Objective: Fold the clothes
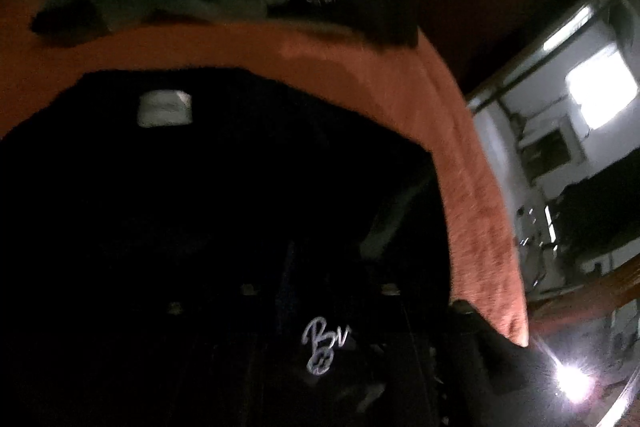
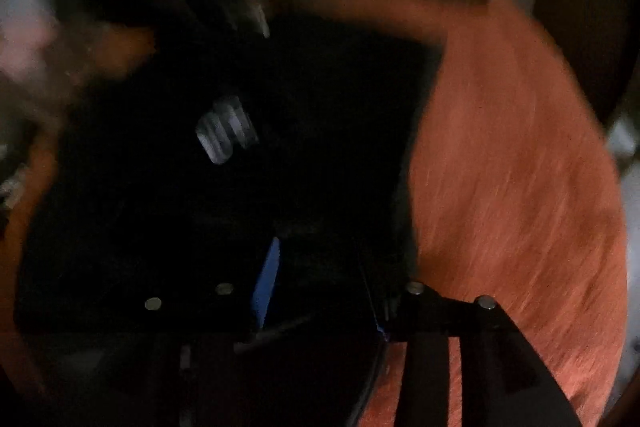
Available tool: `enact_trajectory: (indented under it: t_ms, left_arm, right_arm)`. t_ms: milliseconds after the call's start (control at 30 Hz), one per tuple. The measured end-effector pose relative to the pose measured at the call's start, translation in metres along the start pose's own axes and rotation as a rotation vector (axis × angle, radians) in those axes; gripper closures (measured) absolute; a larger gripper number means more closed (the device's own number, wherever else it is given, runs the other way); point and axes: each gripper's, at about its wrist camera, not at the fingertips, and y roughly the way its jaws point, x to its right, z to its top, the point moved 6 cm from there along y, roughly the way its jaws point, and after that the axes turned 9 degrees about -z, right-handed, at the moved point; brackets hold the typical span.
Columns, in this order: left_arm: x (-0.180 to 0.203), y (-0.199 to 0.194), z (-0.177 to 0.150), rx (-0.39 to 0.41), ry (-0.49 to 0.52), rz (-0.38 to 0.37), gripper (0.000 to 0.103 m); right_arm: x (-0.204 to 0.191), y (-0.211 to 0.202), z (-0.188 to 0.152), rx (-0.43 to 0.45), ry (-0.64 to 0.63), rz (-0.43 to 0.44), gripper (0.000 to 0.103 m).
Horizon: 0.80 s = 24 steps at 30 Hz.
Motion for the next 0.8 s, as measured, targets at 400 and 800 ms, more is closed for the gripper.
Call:
enact_trajectory:
  t_ms: [400,800]
  left_arm:
    - [-0.115,-0.162,-0.088,0.094,-0.118,0.118,0.049]
    - [-0.3,-0.26,-0.194,0.275,-0.483,0.216,0.043]
  right_arm:
    - [-0.092,-0.076,0.037,0.17,0.132,0.06,0.062]
    - [-0.284,-0.042,0.075,0.129,-0.05,0.228,0.062]
